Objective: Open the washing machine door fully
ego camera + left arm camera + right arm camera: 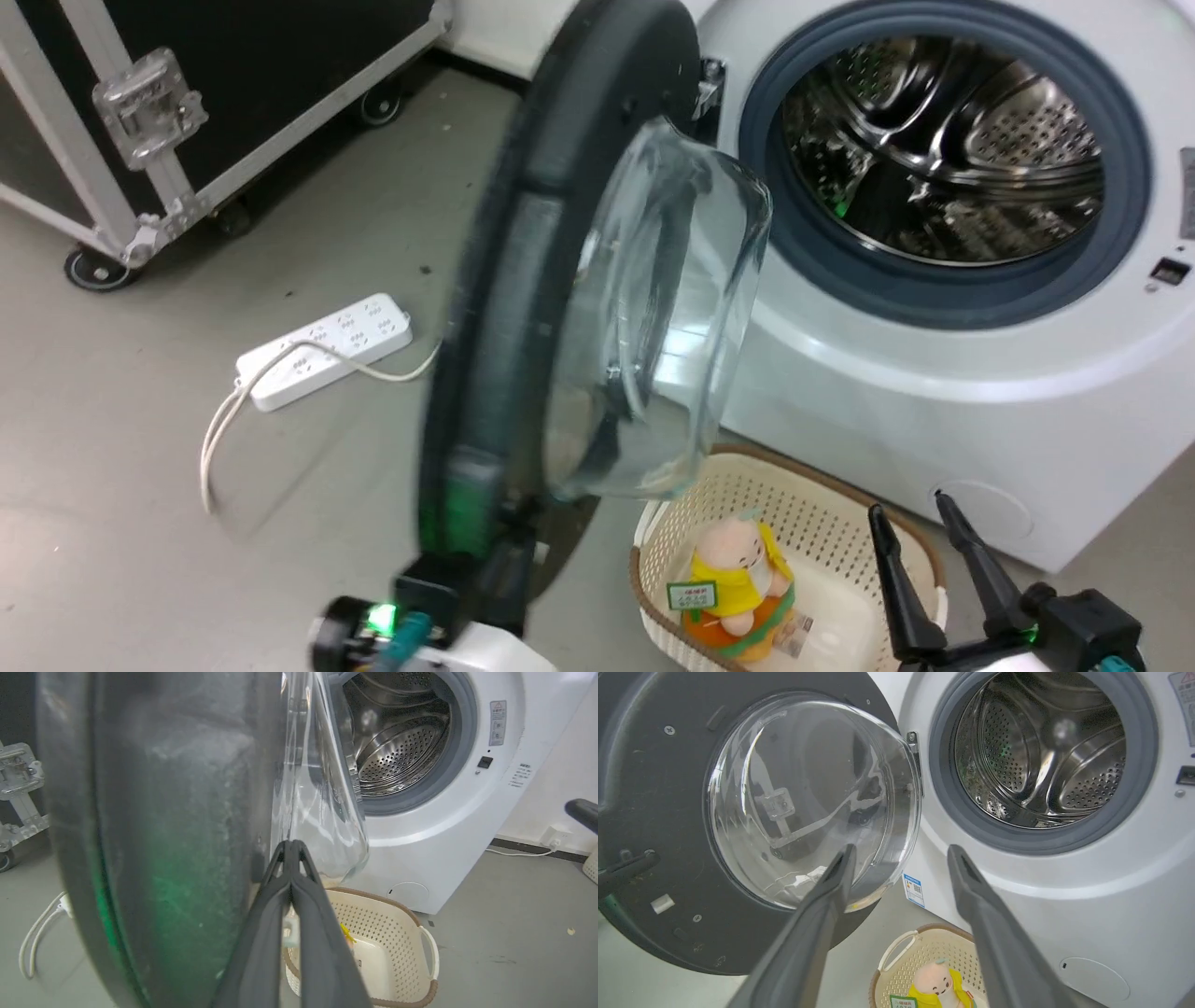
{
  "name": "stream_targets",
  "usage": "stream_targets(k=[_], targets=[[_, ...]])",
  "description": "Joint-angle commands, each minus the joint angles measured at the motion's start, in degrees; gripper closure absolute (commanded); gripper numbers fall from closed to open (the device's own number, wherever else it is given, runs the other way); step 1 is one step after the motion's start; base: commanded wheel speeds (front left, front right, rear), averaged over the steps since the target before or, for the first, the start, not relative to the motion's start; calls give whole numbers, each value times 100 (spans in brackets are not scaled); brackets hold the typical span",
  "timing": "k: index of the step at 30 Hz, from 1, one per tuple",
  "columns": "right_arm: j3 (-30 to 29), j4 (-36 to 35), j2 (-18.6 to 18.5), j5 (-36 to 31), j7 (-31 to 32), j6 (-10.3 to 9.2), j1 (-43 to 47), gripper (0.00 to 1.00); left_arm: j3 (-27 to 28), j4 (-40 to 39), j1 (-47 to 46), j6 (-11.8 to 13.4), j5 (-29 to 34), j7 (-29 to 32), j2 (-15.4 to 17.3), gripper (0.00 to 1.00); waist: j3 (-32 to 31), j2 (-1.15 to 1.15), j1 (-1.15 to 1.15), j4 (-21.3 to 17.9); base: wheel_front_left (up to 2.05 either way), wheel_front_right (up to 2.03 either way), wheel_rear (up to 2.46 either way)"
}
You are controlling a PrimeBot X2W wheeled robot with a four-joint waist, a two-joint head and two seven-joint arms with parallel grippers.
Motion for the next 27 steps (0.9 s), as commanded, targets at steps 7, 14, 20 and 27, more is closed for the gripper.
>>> stream_targets(k=[7,14,20,27], targets=[[80,76,-93,1,-25,6,-177,0,546,-31,-59,199,-224,-69,255,100,230,0,0,59,0,0,0],[95,32,-281,-80,-25,6,-240,0,1370,277,-508,232,-569,-84,793,100,711,0,0,-120,0,0,0],[82,6,-428,-119,-25,6,-354,0,1841,664,-856,186,-758,-140,1193,100,1079,0,0,-316,0,0,0],[31,-40,-613,-163,-21,6,-490,0,2374,1482,-1455,187,-959,-316,1640,100,1462,0,0,-483,0,0,0]])
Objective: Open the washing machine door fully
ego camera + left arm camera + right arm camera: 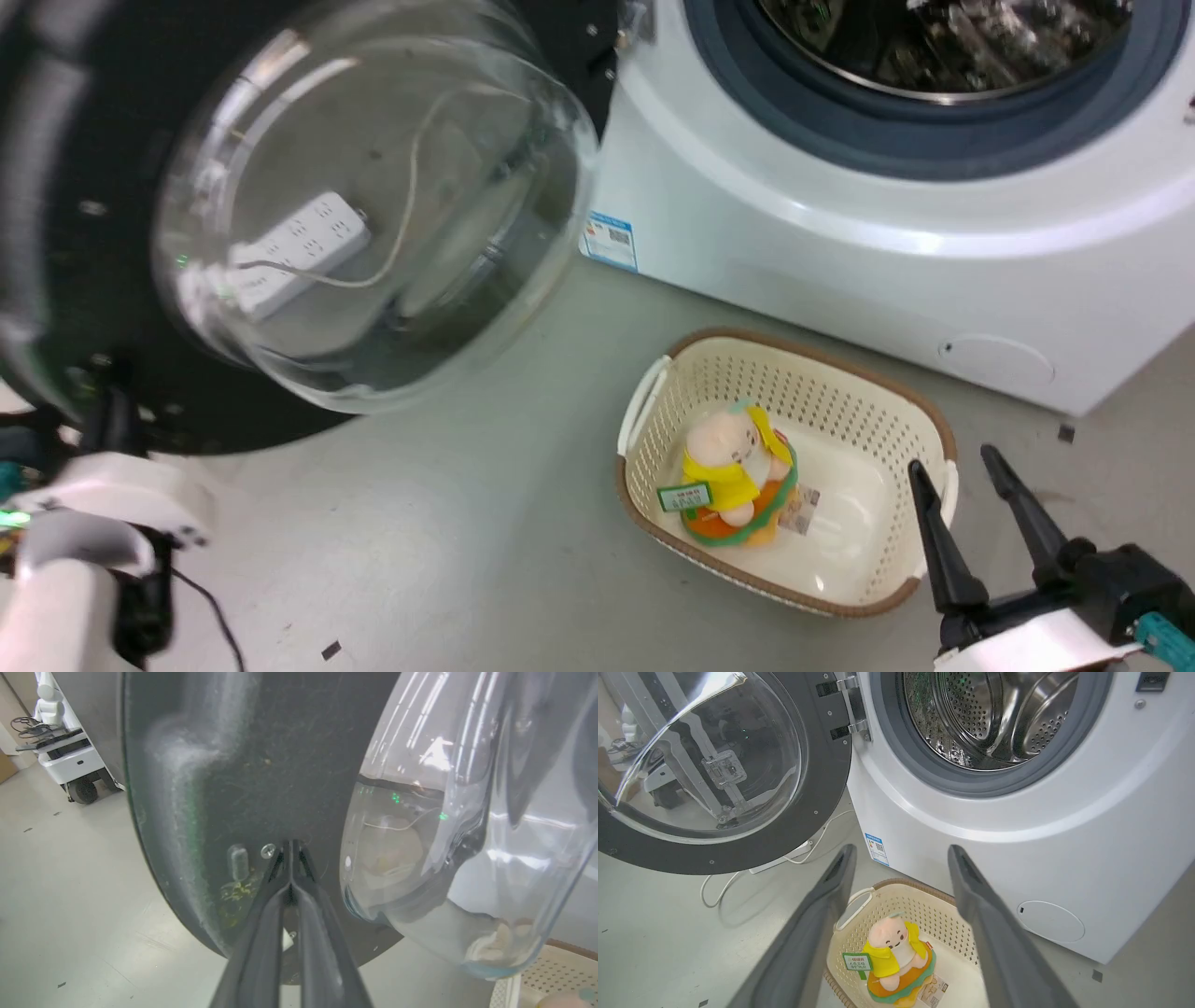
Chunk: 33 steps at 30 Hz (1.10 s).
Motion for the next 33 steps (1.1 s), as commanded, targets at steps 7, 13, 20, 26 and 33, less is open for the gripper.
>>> stream_targets(k=[7,13,20,26,33], targets=[[-63,-91,-106,-71,23,6,-164,0,256,824,-575,-148,-214,-335,188,100,258,0,-1,-162,0,0,0],[-106,-61,-64,-77,40,6,-180,0,239,1310,-852,-270,-158,-571,166,100,170,0,-1,-182,0,0,0],[-172,39,96,-25,-2,6,-158,0,-41,769,-528,-410,132,-641,-123,100,-295,0,-1,-284,0,0,0],[-309,-46,245,-46,-21,6,-150,0,-480,-158,114,-429,539,-646,-667,100,-718,0,-1,-503,0,0,0],[-461,-242,403,-238,-24,6,-13,0,-936,-777,727,-514,853,-647,-1180,100,-1065,0,-1,-892,0,0,0]])
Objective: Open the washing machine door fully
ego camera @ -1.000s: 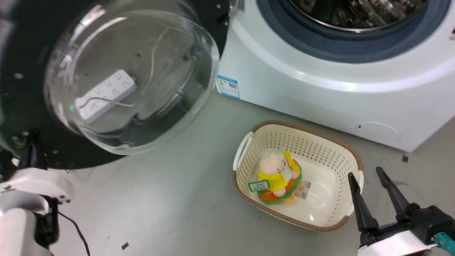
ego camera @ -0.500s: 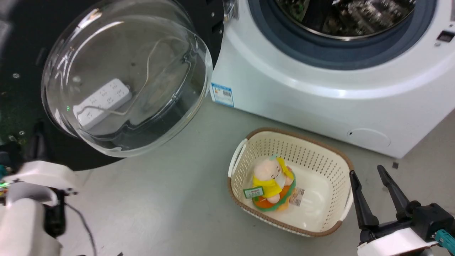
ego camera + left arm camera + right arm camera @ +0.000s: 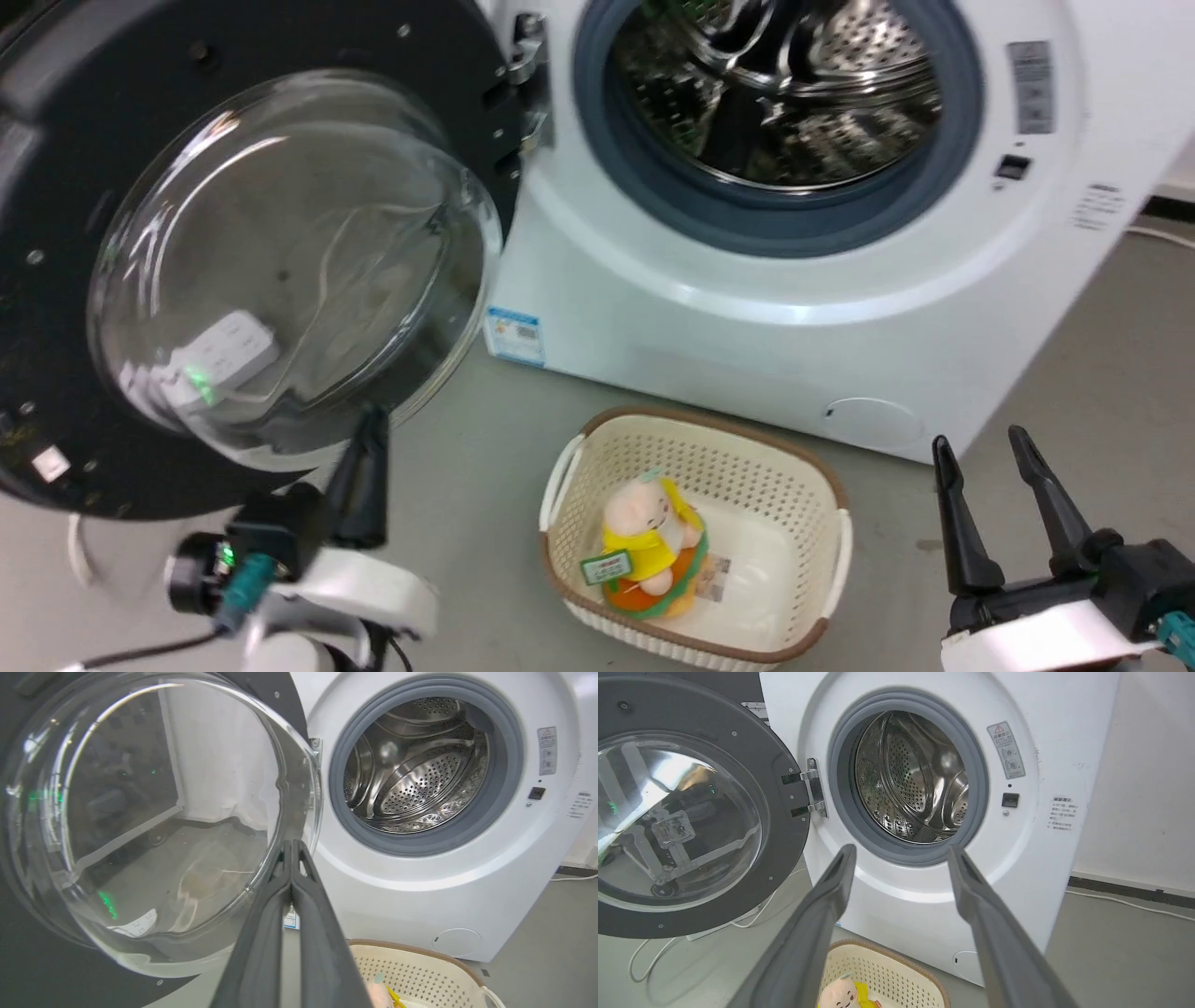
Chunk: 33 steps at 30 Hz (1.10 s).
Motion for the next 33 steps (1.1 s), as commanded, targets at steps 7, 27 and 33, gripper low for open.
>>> stream_targets(k=[7,27,33], targets=[[-128,-161,163,-169,-25,6,233,0,-46,-316,619,-76,215,-30,-298,100,-385,0,1,-718,0,0,0],[-28,28,257,-172,-26,6,505,0,263,-133,1350,18,695,-30,-730,0,-425,0,1,-1858,0,0,0],[-33,78,260,-169,-26,6,483,0,260,-195,1360,-5,740,-30,-780,0,-399,0,1,-1786,0,0,0]])
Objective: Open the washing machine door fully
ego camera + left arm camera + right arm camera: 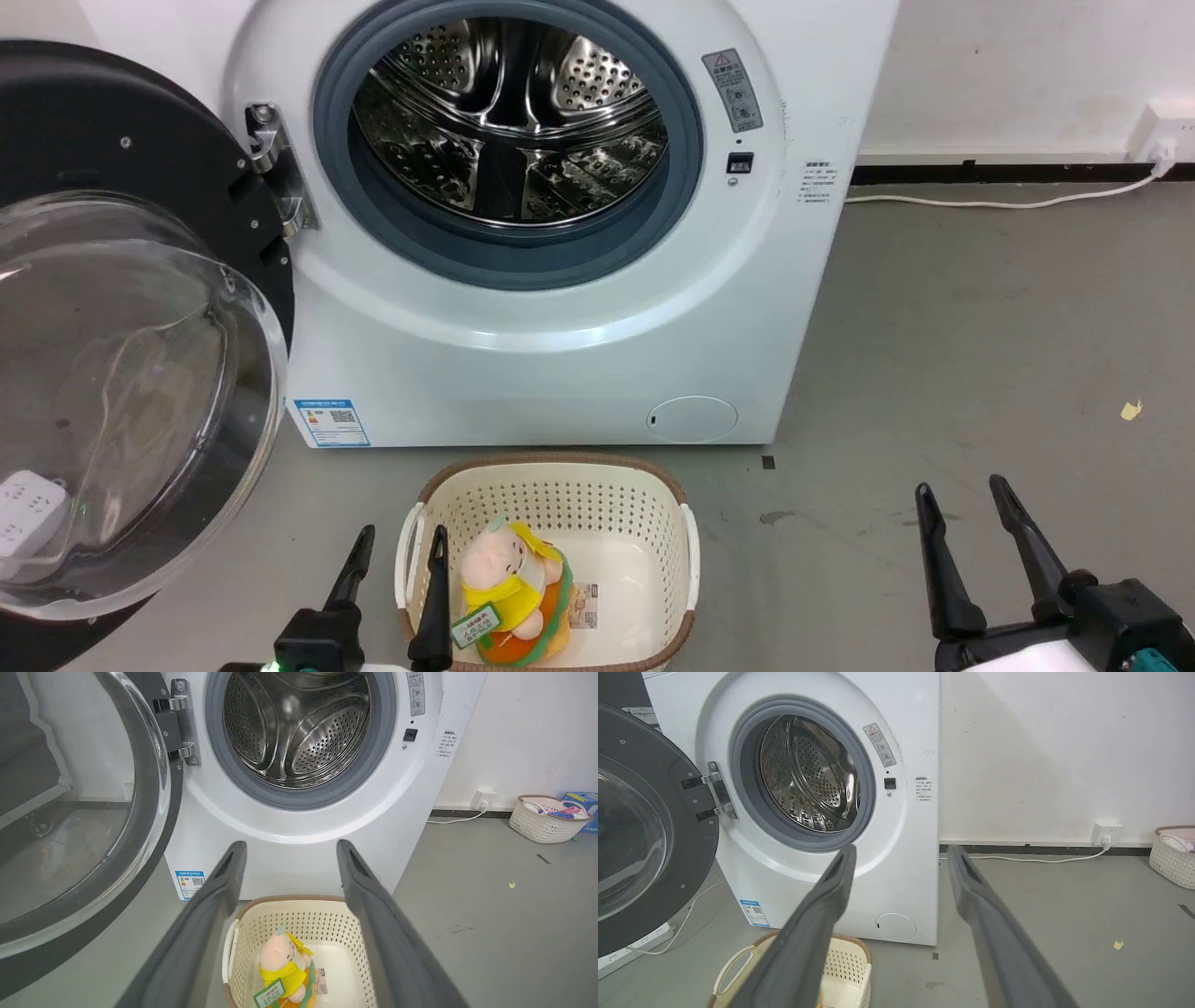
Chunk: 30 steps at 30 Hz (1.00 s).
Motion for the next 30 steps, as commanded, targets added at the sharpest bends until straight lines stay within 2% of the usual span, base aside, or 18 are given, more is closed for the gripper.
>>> stream_targets(k=[1,10,18,30], targets=[[-2,19,34,9,-25,6,65,0,10,-67,72,-24,38,-25,-36,0,9,0,0,29,0,0,0],[4,19,36,-22,-25,6,44,0,16,-255,26,-76,189,-25,-60,0,49,0,0,96,0,0,0],[-98,62,37,-429,-25,6,46,0,19,-315,25,-101,257,-25,-71,0,54,0,0,127,0,0,0],[-115,82,38,-314,-25,6,42,0,13,-305,8,-143,286,-25,-81,0,30,0,0,164,0,0,0]])
